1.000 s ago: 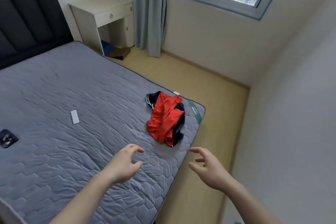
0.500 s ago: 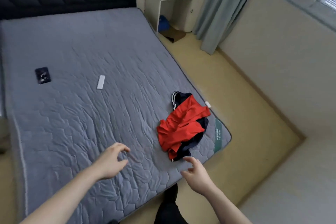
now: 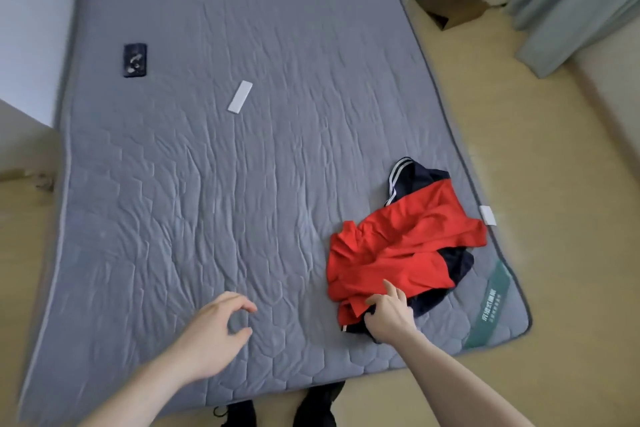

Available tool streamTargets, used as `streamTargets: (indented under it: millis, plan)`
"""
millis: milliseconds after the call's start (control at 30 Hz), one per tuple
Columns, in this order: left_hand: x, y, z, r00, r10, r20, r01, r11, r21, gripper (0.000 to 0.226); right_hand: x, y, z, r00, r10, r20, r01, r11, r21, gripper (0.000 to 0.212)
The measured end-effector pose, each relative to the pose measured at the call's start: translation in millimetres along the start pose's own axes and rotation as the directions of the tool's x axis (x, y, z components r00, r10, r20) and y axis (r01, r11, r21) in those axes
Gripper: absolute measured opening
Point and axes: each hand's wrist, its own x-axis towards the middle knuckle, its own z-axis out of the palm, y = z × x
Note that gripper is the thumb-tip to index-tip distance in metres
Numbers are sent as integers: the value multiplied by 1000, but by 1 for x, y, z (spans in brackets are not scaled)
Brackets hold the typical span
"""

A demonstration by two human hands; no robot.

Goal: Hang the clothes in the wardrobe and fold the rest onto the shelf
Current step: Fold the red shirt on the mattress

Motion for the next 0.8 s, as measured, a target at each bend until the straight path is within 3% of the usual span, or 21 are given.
streamTargets:
  millis: [200,367,433,533,700,800]
  plan:
    - [53,-21,37,999,-31,28,30,999,10,20,80,19,41,987,88,133,-53,967,-249,53]
    - [61,-33,48,1000,-19,23,19,1000,4,20,91,33,55,990,126,60,-107,959,-262,47]
    - [50,-37,46,1000,-18,15,18,1000,-7,20,79,24,48,999,27,-31,-32,983,-179,39]
    - [22,-36,36,1000,1,4,-1,1000,-12,21,36,-3,21,948,-125,-291,187,963,194,25]
    - [-40,-17,11,999,34,-5,-34,999,-3,28,-89,-63,-51,848,-251,-467,485,722,494,33]
    - [-75,-2,-1,995,89,-53,-90,996,-27,51,-167,-100,-91,779,-294,-554,615,527,586,27]
